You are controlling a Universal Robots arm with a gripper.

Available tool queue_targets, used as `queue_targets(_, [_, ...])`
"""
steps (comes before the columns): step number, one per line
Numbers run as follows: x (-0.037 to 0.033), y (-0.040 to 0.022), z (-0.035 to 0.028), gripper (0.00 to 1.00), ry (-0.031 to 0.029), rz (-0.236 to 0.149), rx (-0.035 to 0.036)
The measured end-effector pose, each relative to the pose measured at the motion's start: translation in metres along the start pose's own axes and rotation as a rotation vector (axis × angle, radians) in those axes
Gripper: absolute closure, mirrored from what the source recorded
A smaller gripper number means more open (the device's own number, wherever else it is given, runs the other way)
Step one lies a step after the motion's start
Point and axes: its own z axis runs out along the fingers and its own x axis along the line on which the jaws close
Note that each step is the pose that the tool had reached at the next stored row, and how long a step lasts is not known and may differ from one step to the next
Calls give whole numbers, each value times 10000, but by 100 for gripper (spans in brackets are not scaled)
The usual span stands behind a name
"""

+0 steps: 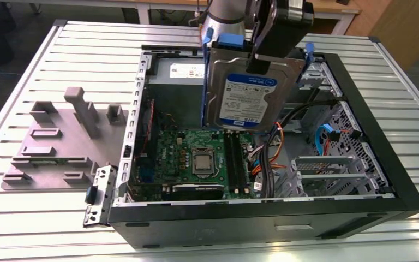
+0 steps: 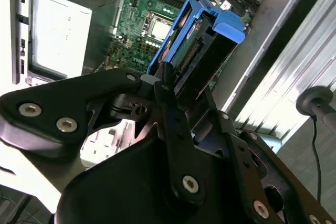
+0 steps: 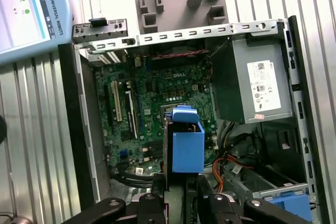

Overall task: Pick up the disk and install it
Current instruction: 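Pick up the disk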

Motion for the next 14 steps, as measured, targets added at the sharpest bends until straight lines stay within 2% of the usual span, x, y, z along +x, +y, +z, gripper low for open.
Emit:
queue_targets(8, [207,-47,8,65,1,-1,0])
queue_targets(14, [313,-74,24,65,1,-4,-2])
